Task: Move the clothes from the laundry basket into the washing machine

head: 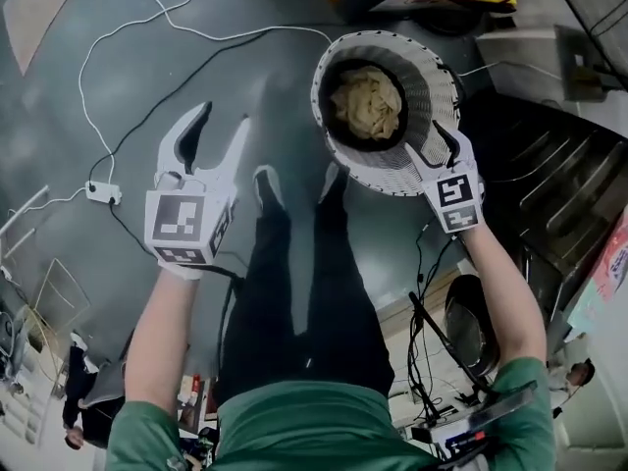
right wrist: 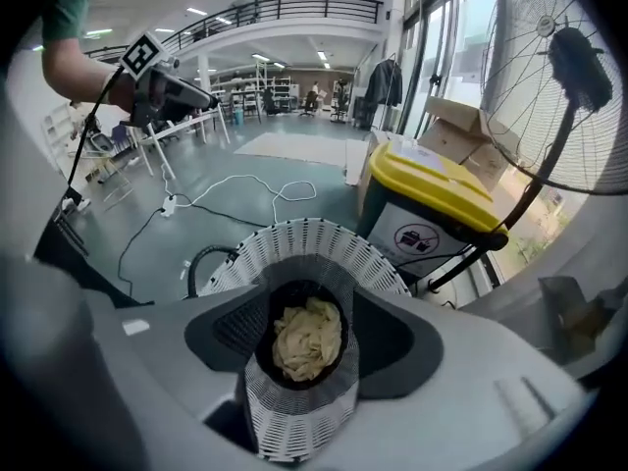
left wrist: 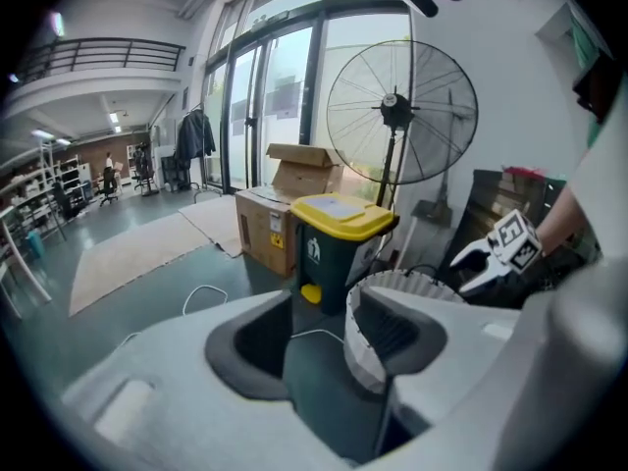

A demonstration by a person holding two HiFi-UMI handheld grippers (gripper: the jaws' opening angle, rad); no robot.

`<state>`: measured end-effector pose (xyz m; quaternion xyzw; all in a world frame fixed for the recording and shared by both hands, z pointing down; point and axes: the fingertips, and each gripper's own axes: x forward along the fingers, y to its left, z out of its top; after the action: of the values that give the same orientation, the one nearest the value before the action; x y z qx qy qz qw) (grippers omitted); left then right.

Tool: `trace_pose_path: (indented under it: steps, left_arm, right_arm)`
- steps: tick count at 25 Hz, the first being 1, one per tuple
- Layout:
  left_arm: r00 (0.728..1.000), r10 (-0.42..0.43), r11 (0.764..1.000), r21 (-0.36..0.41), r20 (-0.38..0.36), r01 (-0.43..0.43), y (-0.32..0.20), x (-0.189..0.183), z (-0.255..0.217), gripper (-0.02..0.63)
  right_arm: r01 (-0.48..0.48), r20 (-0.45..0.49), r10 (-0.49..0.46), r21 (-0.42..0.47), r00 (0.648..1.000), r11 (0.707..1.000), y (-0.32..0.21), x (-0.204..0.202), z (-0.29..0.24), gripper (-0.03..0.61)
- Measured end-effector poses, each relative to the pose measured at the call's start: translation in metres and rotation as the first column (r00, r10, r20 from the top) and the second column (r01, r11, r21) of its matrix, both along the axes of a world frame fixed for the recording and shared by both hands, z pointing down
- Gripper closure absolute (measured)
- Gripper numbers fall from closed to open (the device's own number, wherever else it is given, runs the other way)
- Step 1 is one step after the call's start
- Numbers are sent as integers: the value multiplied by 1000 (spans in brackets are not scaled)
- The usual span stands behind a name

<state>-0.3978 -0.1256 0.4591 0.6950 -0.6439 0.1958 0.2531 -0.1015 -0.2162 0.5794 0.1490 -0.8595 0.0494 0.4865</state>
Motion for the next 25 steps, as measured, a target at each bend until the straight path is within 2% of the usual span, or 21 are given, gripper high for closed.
trace_pose_path:
  steps: [6, 9, 13, 18, 25]
  left_arm:
    - [1000, -11, 1000, -11, -4, 11, -14, 17, 40, 397]
    - [1000, -2, 1000, -17, -3, 2, -17, 23, 58, 397]
    - [1000, 9, 999, -38, -9, -10, -12, 27, 84, 397]
    - [1000, -19, 997, -80, -21, 17, -1, 26, 120, 397]
    - [998, -11, 995, -101, -55, 5, 10, 32, 173, 397]
  right_arm:
    - [117, -52, -122, -87, 991, 989, 9, 4, 64, 314]
    - [162, -65, -169, -99, 983, 982, 2, 1, 88, 314]
    - [172, -92, -182, -109, 979, 979, -15, -2, 127, 309]
    - [161, -171, -184, -141, 968, 977, -29, 3, 193, 233]
    - [144, -251, -193, -200, 949, 969, -27, 11, 287, 137]
